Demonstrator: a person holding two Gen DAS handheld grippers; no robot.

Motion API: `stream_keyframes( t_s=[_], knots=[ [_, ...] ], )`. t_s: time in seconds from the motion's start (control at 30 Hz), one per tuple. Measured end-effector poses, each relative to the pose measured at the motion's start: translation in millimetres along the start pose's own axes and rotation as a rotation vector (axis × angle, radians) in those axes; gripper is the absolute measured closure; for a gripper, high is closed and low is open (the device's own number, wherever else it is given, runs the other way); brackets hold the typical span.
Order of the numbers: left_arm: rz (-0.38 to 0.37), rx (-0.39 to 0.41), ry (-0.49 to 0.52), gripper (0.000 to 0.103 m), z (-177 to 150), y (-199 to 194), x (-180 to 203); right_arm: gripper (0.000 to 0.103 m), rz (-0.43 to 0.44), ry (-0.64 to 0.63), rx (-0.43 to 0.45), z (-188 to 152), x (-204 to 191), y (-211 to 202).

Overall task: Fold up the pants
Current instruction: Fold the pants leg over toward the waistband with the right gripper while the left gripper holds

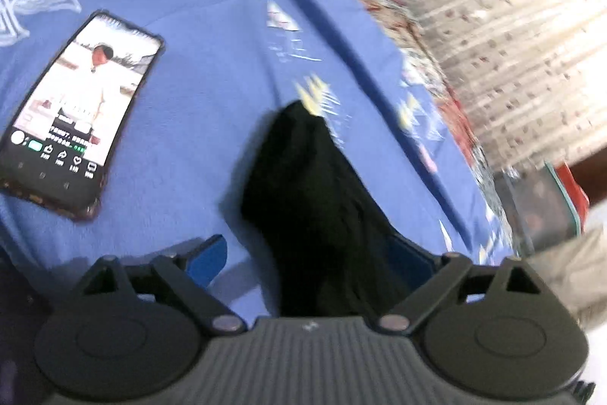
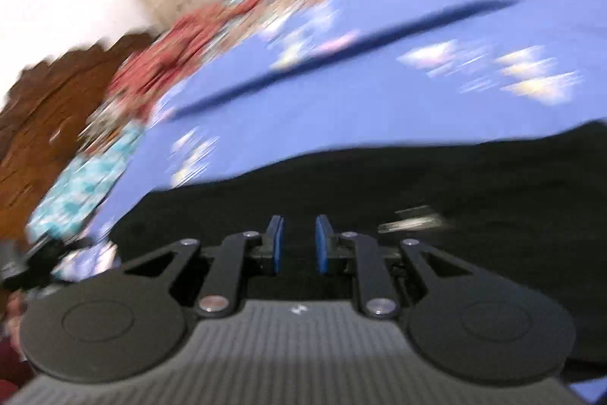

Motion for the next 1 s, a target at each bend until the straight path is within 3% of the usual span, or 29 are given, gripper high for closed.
stream_keyframes(
  t_s=[0.13,0.27,0.33,0.37,0.4,0.5,0.57,0.6,0.73,0.87,0.93,1.0],
  knots=[
    [0.007,-0.028,0.012,0.003,8,33,10,0.086,0.124,-0.048,-0.214,-19,-58,88],
    [0.060,-0.011,0.067,0.008,11,62,13,0.087,0.197,0.038,-0.354,-30,-95,157],
    [0.105,0.017,0.118,0.035,12,61,15,0.087,0.169,0.097,-0.403,-31,-94,183],
    [0.124,0.016,0.146,0.051,10,62,16,0.091,0.121,0.128,-0.438,-37,-88,197],
    [0.128,0.014,0.147,0.056,8,59,15,0.103,0.102,0.156,-0.455,-44,-82,206],
    [0.094,0.039,0.152,0.069,5,48,28,0.103,0.122,0.250,-0.425,-46,-75,206],
    [0.054,0.069,0.237,0.071,-2,40,59,0.102,0.144,0.265,-0.421,-43,-74,197],
    [0.036,0.083,0.295,0.072,-7,36,76,0.094,0.153,0.292,-0.407,-40,-71,192],
    [-0.041,0.142,0.563,0.072,-47,23,147,0.093,0.165,0.341,-0.211,-7,-42,141],
    [-0.130,0.088,0.831,0.071,-121,37,203,0.092,0.092,0.356,-0.018,20,4,78],
    [-0.163,-0.007,0.920,0.066,-161,54,216,0.085,0.050,0.362,0.067,23,25,47],
    [-0.161,-0.073,0.989,0.056,-190,66,221,0.054,0.024,0.380,0.100,19,40,34]
  ],
)
Point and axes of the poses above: each gripper's, at about its wrist camera, not at the fingertips, and y roughly the way its jaws point, x to its right, z to its top, the point moved 9 cm from there along y, roughly the way its jaws point, and after that the axes turned 6 degrees about z, right-handed, at the moved point
